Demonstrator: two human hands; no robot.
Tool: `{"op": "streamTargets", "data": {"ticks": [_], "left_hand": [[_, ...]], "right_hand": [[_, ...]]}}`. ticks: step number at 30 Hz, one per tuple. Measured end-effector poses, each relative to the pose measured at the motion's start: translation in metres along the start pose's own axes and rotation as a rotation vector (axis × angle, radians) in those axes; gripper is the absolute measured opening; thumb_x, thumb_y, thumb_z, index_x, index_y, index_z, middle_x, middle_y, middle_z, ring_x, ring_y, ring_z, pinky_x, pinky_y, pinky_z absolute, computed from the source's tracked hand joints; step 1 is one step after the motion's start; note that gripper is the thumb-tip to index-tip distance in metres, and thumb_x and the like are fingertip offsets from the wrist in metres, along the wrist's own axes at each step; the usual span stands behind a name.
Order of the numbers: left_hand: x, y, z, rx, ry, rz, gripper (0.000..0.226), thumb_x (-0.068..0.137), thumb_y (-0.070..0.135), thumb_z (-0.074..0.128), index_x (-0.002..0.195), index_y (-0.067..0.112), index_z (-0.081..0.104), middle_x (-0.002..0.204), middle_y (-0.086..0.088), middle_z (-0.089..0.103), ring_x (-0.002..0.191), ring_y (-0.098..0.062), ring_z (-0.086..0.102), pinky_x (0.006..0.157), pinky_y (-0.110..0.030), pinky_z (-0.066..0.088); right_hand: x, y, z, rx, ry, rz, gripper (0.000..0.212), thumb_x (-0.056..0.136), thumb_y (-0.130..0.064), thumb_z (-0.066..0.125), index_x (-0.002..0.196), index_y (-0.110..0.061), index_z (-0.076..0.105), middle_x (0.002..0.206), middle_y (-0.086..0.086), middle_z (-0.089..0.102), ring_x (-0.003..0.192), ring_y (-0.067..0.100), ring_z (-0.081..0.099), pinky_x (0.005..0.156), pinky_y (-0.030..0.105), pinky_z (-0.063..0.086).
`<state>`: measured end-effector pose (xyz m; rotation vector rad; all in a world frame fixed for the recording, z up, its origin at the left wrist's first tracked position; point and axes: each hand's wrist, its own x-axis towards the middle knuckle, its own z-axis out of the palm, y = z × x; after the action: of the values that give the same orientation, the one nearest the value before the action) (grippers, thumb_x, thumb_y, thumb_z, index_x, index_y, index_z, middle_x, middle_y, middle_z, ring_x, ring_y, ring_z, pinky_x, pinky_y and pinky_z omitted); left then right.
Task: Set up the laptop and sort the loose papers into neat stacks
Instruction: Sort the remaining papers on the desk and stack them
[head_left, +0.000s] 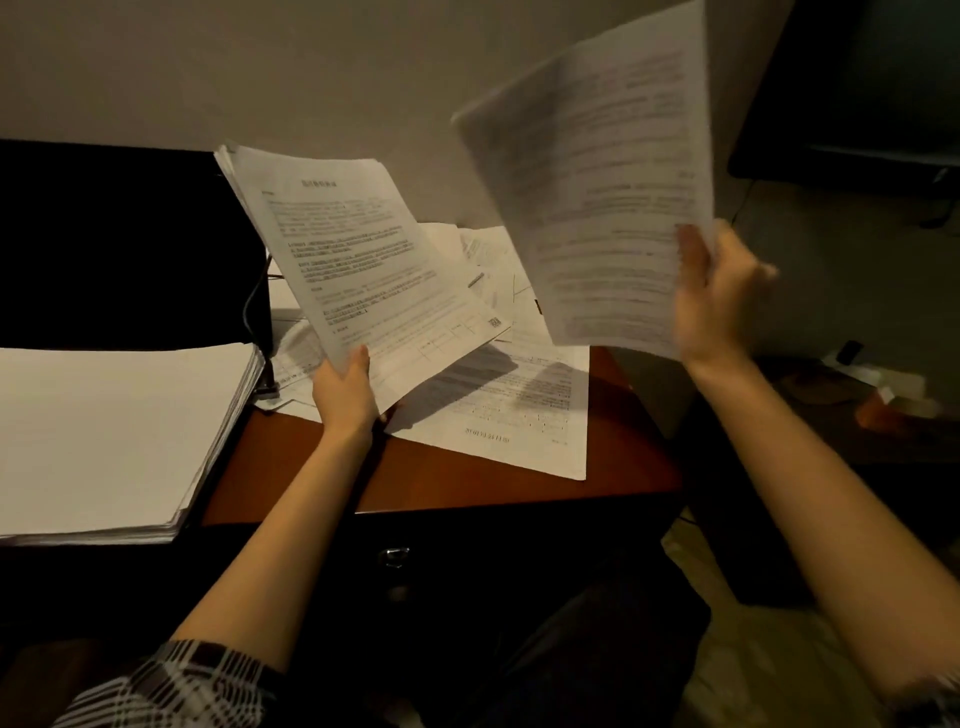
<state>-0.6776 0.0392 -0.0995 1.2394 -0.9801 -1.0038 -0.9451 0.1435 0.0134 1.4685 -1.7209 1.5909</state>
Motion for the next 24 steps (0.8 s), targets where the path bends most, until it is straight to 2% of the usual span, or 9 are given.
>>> {"op": "streamTargets", "data": {"ticks": [2, 4, 7, 9, 11, 14, 17, 21, 24], "left_hand": [[0.001, -0.001, -0.001, -0.020, 0.001, 0.003, 0.031, 0.100, 0.020, 0.047, 0.128, 0.009, 0.052, 0.113, -0.002, 0.060, 0.099, -0.020, 0.060, 0.074, -0.029, 0.054], [0.002, 0.000, -0.001, -0.026, 0.006, 0.006, 0.031, 0.100, 0.020, 0.047, 0.127, 0.008, 0.053, 0.112, 0.000, 0.059, 0.100, -0.017, 0.059, 0.072, -0.022, 0.051], [0.003, -0.001, 0.000, 0.002, -0.026, 0.014, 0.028, 0.099, 0.021, 0.048, 0.123, 0.008, 0.053, 0.106, 0.000, 0.060, 0.092, -0.015, 0.059, 0.067, -0.020, 0.049], [0.003, -0.001, 0.000, 0.041, -0.071, 0.031, 0.022, 0.099, 0.021, 0.047, 0.118, 0.011, 0.054, 0.098, 0.001, 0.059, 0.083, -0.011, 0.058, 0.061, -0.017, 0.046], [0.004, -0.001, -0.001, 0.086, -0.119, 0.042, 0.022, 0.100, 0.020, 0.047, 0.119, 0.012, 0.054, 0.100, 0.001, 0.059, 0.085, -0.012, 0.057, 0.065, -0.018, 0.047], [0.013, -0.002, -0.006, 0.169, -0.206, 0.030, 0.026, 0.099, 0.020, 0.048, 0.121, 0.008, 0.056, 0.108, -0.004, 0.062, 0.096, -0.021, 0.060, 0.075, -0.029, 0.053], [0.023, 0.002, -0.008, 0.204, -0.294, 0.035, 0.013, 0.099, 0.019, 0.048, 0.106, 0.014, 0.057, 0.100, -0.007, 0.066, 0.092, -0.027, 0.065, 0.074, -0.040, 0.056], [0.036, 0.010, -0.001, 0.202, -0.394, 0.049, 0.012, 0.099, 0.014, 0.045, 0.104, 0.015, 0.056, 0.092, 0.005, 0.064, 0.087, -0.017, 0.064, 0.065, -0.023, 0.054], [0.048, 0.012, 0.010, 0.174, -0.461, 0.003, 0.014, 0.099, 0.015, 0.045, 0.106, 0.014, 0.057, 0.097, -0.001, 0.067, 0.091, -0.021, 0.067, 0.068, -0.026, 0.057]], "right_hand": [[-0.013, -0.004, 0.012, 0.046, -0.040, -0.052, 0.032, 0.100, -0.025, 0.044, 0.100, 0.000, 0.063, 0.084, 0.000, 0.061, 0.063, 0.003, 0.056, 0.055, 0.006, 0.044], [-0.016, -0.008, 0.021, 0.125, -0.063, -0.027, 0.020, 0.098, -0.017, 0.050, 0.090, -0.004, 0.063, 0.076, -0.005, 0.057, 0.059, -0.009, 0.049, 0.050, 0.005, 0.040], [0.006, -0.015, 0.030, 0.343, -0.029, 0.288, 0.026, 0.094, -0.019, 0.057, 0.069, -0.014, 0.055, 0.065, -0.010, 0.052, 0.052, -0.009, 0.050, 0.051, 0.009, 0.037], [0.023, -0.018, 0.034, 0.570, -0.092, 0.529, 0.012, 0.094, -0.019, 0.058, 0.082, -0.016, 0.062, 0.079, -0.008, 0.063, 0.066, -0.006, 0.061, 0.062, 0.016, 0.050], [0.036, -0.018, 0.041, 0.783, -0.163, 0.753, 0.007, 0.094, -0.016, 0.058, 0.092, -0.013, 0.063, 0.090, 0.000, 0.067, 0.074, 0.008, 0.067, 0.066, 0.024, 0.056], [0.045, -0.013, 0.050, 0.751, -0.287, 0.966, 0.011, 0.092, -0.019, 0.060, 0.094, -0.009, 0.062, 0.095, 0.009, 0.068, 0.078, 0.019, 0.068, 0.064, 0.031, 0.058], [0.051, -0.018, 0.055, 0.839, -0.390, 1.099, 0.014, 0.093, -0.018, 0.058, 0.089, -0.006, 0.063, 0.082, 0.009, 0.067, 0.065, 0.018, 0.067, 0.056, 0.032, 0.059], [0.065, -0.020, 0.058, 1.077, -0.469, 1.212, 0.015, 0.096, -0.019, 0.052, 0.095, -0.007, 0.060, 0.060, 0.006, 0.063, 0.045, 0.015, 0.061, 0.042, 0.025, 0.052], [0.071, -0.017, 0.077, 1.014, -0.488, 1.180, 0.021, 0.092, -0.026, 0.058, 0.095, -0.006, 0.063, 0.081, 0.009, 0.067, 0.063, 0.021, 0.068, 0.052, 0.033, 0.058]]}}
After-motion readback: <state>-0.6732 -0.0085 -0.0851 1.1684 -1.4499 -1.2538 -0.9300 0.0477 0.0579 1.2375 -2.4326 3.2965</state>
